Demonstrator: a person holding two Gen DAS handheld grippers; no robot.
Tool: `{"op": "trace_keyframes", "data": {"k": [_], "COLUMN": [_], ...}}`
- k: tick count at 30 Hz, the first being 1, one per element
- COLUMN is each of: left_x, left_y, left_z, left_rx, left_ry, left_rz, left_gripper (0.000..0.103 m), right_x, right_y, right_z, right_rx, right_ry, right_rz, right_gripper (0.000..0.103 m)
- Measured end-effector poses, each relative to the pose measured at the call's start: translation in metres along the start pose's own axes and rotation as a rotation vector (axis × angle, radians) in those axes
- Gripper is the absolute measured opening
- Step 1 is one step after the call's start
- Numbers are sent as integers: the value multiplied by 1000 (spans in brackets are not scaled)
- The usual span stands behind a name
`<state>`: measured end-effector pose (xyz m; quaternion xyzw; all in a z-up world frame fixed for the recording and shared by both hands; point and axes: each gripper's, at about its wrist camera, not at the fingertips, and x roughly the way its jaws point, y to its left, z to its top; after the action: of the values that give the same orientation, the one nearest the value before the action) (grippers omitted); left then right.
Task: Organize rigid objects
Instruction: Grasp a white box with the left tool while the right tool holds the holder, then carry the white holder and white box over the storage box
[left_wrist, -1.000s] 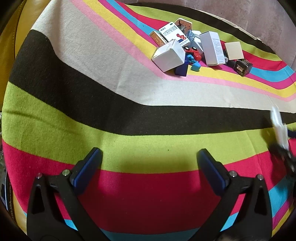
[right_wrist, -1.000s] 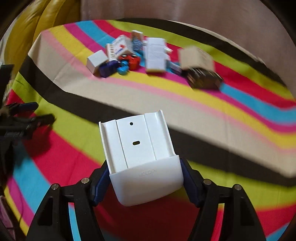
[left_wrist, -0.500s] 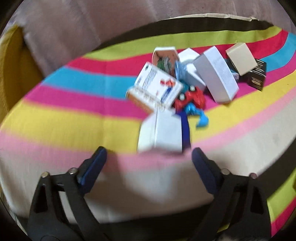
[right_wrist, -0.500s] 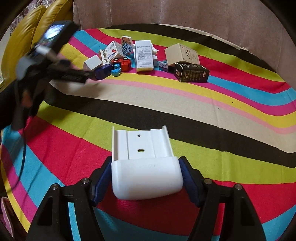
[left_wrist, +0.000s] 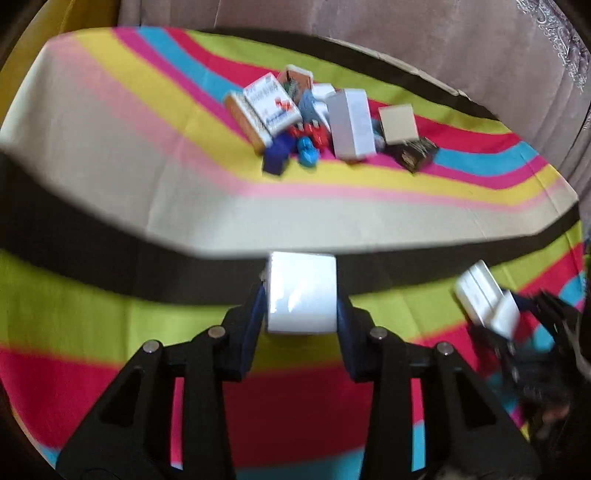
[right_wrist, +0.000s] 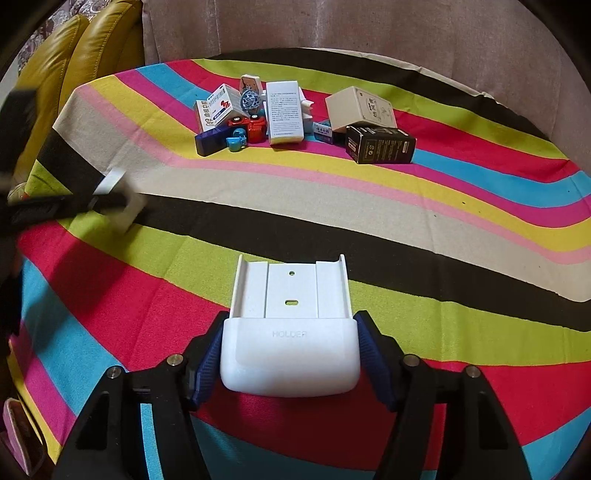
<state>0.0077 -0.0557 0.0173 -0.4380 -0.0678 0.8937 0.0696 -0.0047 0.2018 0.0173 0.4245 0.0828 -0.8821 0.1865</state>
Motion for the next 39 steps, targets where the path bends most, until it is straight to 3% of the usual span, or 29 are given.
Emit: {"op": "trace_keyframes", "data": {"k": [8, 17, 19, 20, 24, 29, 39], "left_x": [10, 22, 21, 20, -13, -53, -68], "left_y": [5, 6, 4, 4, 3, -22, -81], "left_z": [-9, 4, 4, 2, -20, -59, -88], "left_rx": [10, 4, 18, 16, -37, 19, 155], "left_ry": [0, -36, -37, -37, -55, -60, -38], "left_rz": [86, 120, 127, 124, 53, 11, -57], "left_gripper": [50, 50, 38, 38, 38, 38, 38], "right_x": [1, 0, 0, -1, -3, -25, -72], "right_y": [0, 2, 2, 2, 1, 9, 25], "right_z": [0, 1, 1, 1, -3, -17, -46], "right_rx": [4, 6, 5, 4, 12, 63, 46], "right_ry": [2, 4, 3, 2, -3, -18, -24], "right_rz": [-8, -7, -11, -14, -25, -18, -72], "right_gripper": [69, 69, 68, 64, 64, 64, 64]}}
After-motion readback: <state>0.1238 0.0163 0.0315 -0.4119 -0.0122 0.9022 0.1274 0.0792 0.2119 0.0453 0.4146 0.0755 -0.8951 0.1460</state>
